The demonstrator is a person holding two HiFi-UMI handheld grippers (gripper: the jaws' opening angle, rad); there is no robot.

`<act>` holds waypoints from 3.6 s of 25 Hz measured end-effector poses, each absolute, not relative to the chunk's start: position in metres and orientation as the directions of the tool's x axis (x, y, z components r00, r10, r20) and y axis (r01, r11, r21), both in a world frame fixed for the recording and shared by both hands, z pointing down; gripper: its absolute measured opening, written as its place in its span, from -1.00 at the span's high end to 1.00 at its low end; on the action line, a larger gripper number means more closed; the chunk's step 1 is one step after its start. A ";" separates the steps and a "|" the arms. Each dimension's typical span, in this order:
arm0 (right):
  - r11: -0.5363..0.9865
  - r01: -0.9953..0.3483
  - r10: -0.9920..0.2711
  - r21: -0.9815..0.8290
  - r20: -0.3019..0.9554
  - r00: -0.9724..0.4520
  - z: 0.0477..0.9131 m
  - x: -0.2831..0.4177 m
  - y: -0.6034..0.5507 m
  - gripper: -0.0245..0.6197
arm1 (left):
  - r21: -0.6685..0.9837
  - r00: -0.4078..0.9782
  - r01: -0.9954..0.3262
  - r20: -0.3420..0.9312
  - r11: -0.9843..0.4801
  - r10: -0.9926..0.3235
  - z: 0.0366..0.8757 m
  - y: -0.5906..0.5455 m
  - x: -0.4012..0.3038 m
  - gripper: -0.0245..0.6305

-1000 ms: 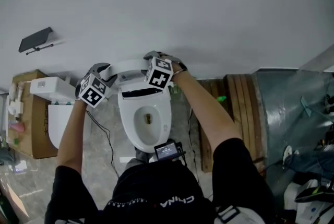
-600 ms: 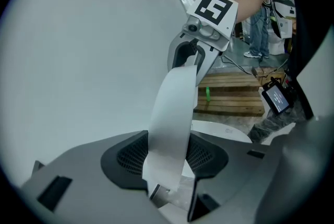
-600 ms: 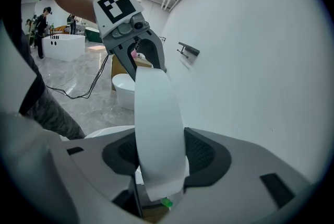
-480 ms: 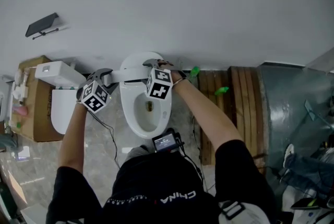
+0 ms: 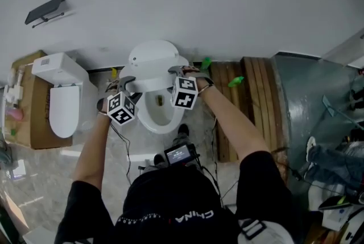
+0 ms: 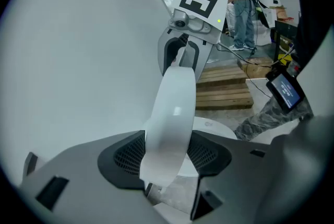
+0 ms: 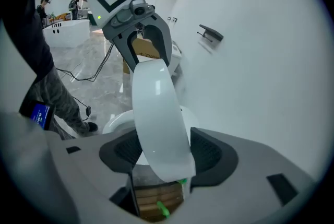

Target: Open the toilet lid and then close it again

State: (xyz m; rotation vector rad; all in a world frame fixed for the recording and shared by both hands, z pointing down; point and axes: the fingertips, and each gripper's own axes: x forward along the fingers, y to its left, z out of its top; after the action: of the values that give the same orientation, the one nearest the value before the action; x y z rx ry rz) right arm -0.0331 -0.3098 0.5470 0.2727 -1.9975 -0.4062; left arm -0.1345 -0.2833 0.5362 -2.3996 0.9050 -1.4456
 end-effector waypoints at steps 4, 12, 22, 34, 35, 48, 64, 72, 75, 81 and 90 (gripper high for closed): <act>0.913 -0.059 -0.390 0.403 0.824 -0.411 0.557 -0.027 -0.287 0.10 | -0.484 0.331 -0.382 0.724 -0.787 -0.606 0.553 -0.264 -0.132 0.19; 0.915 -0.084 -0.393 0.394 0.829 -0.398 0.579 -0.009 -0.254 0.10 | -0.473 0.336 -0.373 0.733 -0.798 -0.592 0.581 -0.231 -0.121 0.17; 0.906 -0.049 -0.391 0.420 0.786 -0.479 0.642 0.002 -0.202 0.06 | -0.461 0.251 -0.339 0.796 -0.820 -0.551 0.648 -0.181 -0.109 0.09; 0.881 -0.040 -0.436 0.471 0.777 -0.454 0.709 0.008 -0.164 0.02 | -0.496 0.264 -0.325 0.770 -0.805 -0.581 0.713 -0.144 -0.102 0.02; 0.880 -0.036 -0.437 0.473 0.779 -0.451 0.715 0.010 -0.163 0.02 | -0.496 0.267 -0.323 0.769 -0.806 -0.581 0.719 -0.143 -0.100 0.02; 0.873 -0.006 -0.449 0.488 0.796 -0.405 0.818 0.021 -0.133 0.00 | -0.465 0.288 -0.318 0.783 -0.826 -0.551 0.819 -0.110 -0.088 -0.03; 0.861 -0.002 -0.470 0.509 0.793 -0.387 0.936 0.030 -0.125 -0.02 | -0.492 0.194 -0.272 0.814 -0.827 -0.548 0.938 -0.102 -0.081 -0.03; 0.870 0.002 -0.456 0.492 0.808 -0.372 0.973 0.027 -0.132 -0.01 | -0.459 0.176 -0.287 0.837 -0.841 -0.518 0.975 -0.108 -0.082 -0.01; 0.880 0.002 -0.442 0.475 0.820 -0.363 0.982 0.028 -0.135 -0.01 | -0.436 0.171 -0.293 0.852 -0.851 -0.495 0.983 -0.110 -0.081 0.01; 0.894 0.002 -0.417 0.448 0.834 -0.360 0.992 0.027 -0.136 0.00 | -0.422 0.161 -0.285 0.864 -0.861 -0.477 0.991 -0.111 -0.083 0.02; 0.936 -0.073 -0.348 0.345 0.873 -0.342 0.978 0.027 -0.126 0.02 | -0.360 0.153 -0.341 0.890 -0.869 -0.429 0.978 -0.099 -0.082 0.07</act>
State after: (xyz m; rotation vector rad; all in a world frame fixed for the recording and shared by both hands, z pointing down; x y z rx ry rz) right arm 0.0265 -0.1264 0.9776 0.3068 -1.9104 -0.2904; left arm -0.0817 -0.0987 0.9777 -2.3289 0.7791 -1.8394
